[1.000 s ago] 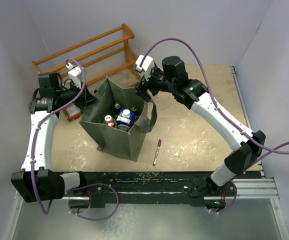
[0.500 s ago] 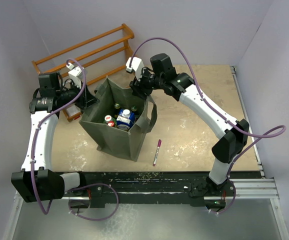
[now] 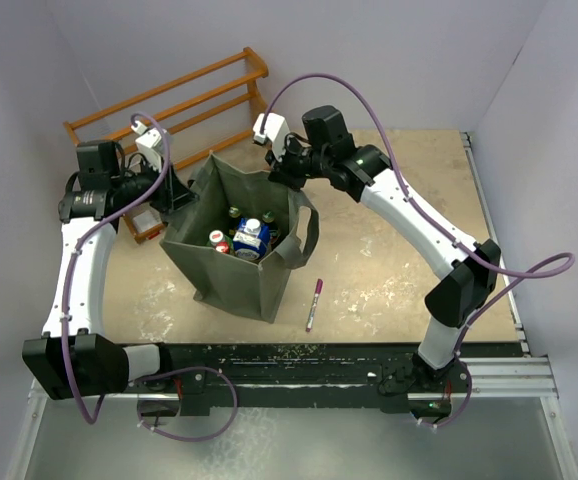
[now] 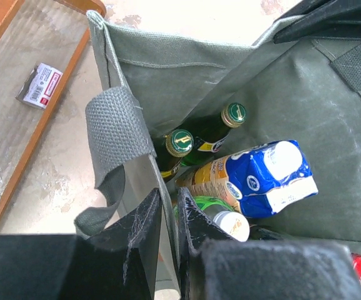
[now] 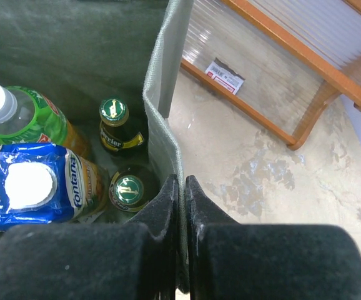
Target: Place the beverage into the canvas bag
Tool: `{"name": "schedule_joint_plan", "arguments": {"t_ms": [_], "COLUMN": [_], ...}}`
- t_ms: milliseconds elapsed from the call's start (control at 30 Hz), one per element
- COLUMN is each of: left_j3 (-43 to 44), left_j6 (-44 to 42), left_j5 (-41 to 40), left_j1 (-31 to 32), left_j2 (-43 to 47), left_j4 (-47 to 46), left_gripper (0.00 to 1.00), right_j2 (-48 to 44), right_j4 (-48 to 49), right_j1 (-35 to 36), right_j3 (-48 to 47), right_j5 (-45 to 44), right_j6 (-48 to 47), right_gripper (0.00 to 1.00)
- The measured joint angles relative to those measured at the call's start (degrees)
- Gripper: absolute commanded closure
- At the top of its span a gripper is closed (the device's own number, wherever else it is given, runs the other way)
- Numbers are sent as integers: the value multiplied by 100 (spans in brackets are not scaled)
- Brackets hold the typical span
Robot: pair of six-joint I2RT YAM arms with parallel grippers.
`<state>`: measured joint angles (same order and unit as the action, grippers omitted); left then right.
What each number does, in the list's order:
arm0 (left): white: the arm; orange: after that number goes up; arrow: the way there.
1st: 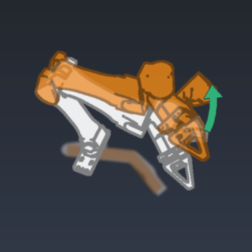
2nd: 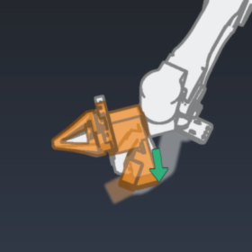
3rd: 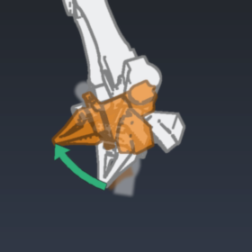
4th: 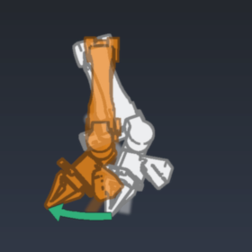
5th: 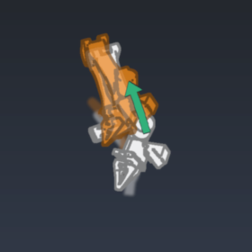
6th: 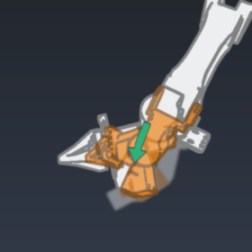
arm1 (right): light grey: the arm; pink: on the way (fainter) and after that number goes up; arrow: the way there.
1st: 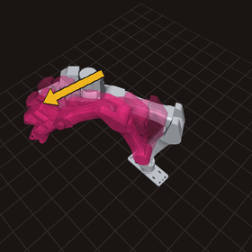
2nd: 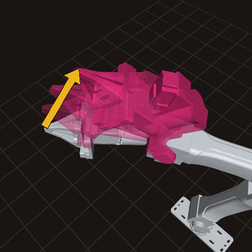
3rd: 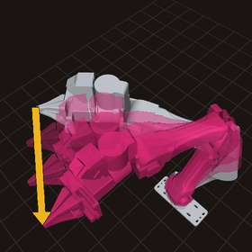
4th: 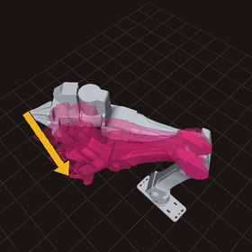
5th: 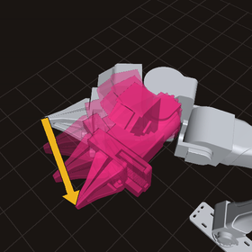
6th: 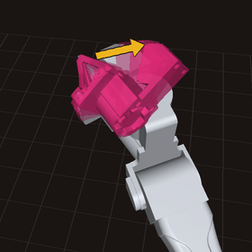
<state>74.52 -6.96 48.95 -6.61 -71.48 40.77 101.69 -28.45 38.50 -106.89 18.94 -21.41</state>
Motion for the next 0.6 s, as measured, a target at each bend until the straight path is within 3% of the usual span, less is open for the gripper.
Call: {"name": "schedule_joint_plan", "arguments": {"t_ms": [300, 600], "left_j3": [177, 407], "left_j6": [52, 59], "left_j5": [17, 22], "left_j1": [111, 205], "left_j2": [-302, -492], "left_j4": [-85, -87], "left_gripper": [83, 94], "right_j2": [-11, -11], "right_j4": [0, 0], "right_j1": [7, -68], "right_j3": [0, -13], "right_j5": [-214, -437], "right_j6": [61, 127], "right_gripper": [100, 100]}}
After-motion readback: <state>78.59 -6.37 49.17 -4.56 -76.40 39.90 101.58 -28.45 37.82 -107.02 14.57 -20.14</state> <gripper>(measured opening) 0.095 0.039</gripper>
